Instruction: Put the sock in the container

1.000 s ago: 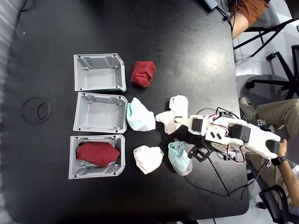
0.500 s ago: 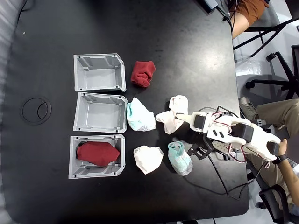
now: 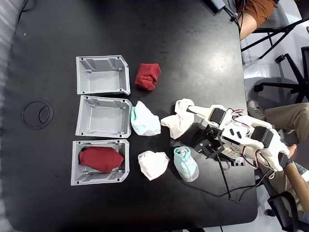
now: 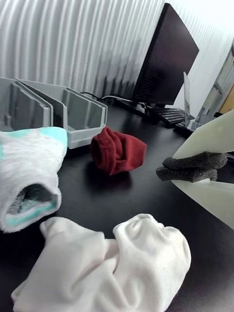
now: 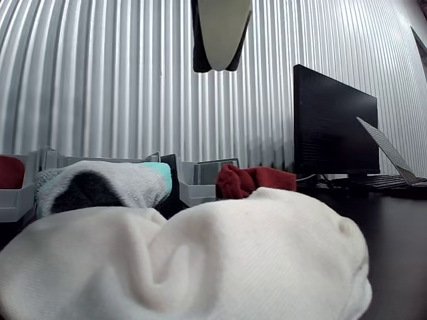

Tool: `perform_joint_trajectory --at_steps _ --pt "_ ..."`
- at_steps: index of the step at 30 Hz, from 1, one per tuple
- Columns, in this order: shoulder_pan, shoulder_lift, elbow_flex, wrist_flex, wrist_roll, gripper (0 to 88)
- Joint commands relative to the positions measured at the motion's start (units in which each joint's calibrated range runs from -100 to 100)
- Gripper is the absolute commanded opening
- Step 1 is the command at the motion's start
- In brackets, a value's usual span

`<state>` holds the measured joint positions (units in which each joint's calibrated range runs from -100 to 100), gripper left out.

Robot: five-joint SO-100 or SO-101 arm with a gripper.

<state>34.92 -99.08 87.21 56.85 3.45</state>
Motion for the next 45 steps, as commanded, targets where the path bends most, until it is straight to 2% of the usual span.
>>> perform_joint_trajectory --at_steps 1,23,32,36,45 --pt "1.56 -0.17 -4.70 -1.26 -0.33 1.3" --pt "2.27 2.51 -9.57 -0.58 -0.33 1.1" --pt "2.58 28.27 -24.45 -0.92 -1.02 1.2" --pt "6.83 39.73 -32.20 -1.09 -4.11 1.3" --pt "9.98 61.56 -48.43 -1.18 -4.34 1.3"
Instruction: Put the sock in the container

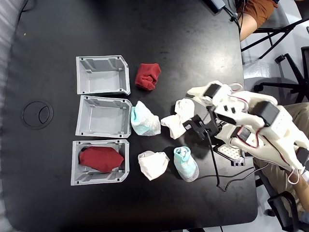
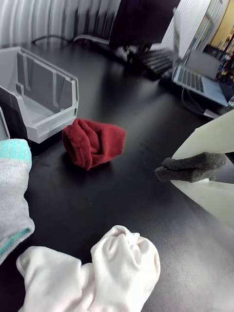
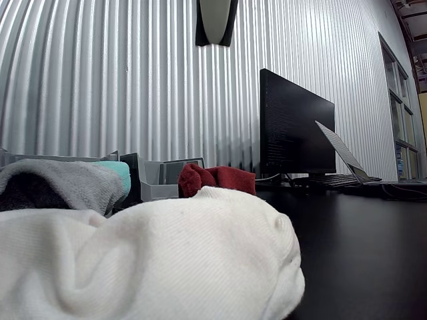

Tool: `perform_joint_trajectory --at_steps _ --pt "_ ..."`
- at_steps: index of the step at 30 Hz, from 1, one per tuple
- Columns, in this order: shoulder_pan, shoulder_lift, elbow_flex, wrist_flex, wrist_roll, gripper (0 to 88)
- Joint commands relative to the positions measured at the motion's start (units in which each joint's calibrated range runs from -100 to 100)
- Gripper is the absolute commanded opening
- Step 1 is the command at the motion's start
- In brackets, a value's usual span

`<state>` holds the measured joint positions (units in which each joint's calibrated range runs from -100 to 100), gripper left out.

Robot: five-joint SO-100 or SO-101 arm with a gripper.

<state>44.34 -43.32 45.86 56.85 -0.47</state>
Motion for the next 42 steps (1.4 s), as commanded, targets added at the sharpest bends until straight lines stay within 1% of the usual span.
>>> perform_joint_trajectory --at_steps 1,6,13,22,25,31,36,39,42 --pt "0.56 7.98 -9.34 -1.18 -0.42 1.3" --pt "0.56 18.52 -20.43 -1.18 -1.73 1.3" --pt "-0.06 34.42 -32.96 -1.18 -1.73 1.7" --pt "1.90 50.64 -48.02 -0.92 -1.73 2.0" --pt "1.98 53.07 -52.08 -0.58 -1.62 7.2" --pt "2.06 54.66 -53.16 -0.07 -1.16 25.3" --pt "2.06 54.99 -52.53 3.69 -1.16 39.2" --pt "1.98 55.75 -52.26 3.69 -1.16 42.8" --pt "1.75 58.42 -53.07 3.61 -1.10 43.0"
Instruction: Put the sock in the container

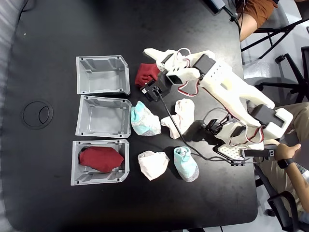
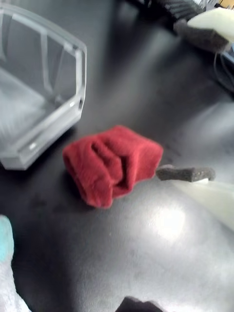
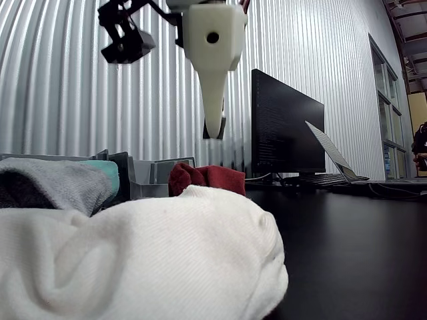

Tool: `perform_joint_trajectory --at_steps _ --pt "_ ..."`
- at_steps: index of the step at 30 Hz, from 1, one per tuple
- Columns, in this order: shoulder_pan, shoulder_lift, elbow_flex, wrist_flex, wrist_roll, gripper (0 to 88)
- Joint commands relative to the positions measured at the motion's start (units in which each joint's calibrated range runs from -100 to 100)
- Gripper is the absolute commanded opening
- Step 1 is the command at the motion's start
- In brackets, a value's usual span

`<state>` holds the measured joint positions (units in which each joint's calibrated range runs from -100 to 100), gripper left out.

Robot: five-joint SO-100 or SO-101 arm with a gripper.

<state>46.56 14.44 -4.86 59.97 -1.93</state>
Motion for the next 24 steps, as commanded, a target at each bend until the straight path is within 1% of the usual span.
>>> perform_joint_trajectory --at_steps 1,11,24 --pt "-0.71 1.74 -3.25 0.49 0.36 43.0" --pt "-0.79 12.20 -11.82 0.58 0.36 43.0" --pt "-0.95 21.74 -17.50 0.58 0.30 43.0"
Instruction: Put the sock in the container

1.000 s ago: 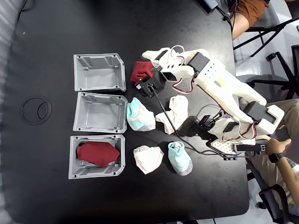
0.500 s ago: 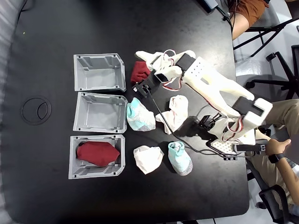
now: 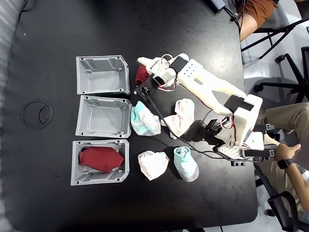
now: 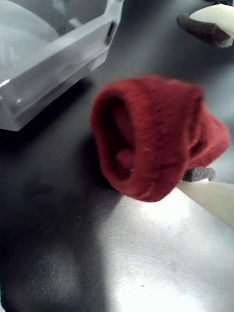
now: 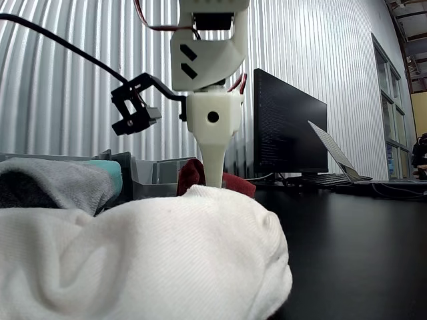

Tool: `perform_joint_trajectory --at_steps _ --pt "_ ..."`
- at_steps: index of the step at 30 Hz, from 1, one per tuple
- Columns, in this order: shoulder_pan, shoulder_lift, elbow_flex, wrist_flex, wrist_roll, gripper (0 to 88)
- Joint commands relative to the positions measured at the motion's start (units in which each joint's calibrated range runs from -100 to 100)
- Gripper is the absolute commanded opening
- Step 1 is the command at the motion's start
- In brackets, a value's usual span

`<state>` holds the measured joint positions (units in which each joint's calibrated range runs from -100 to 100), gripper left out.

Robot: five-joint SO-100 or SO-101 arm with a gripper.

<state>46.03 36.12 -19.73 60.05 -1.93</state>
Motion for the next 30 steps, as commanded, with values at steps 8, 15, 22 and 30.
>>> perform_joint_trajectory --at_steps 8,15,22,30 --pt "-0.50 0.81 -2.72 0.50 0.25 34.8" --pt "-0.50 0.14 -2.72 0.50 -0.10 14.1" --pt "-0.18 -0.03 -2.99 0.92 -0.10 1.5" --pt "-0.42 -1.70 -2.81 1.26 -0.10 1.3"
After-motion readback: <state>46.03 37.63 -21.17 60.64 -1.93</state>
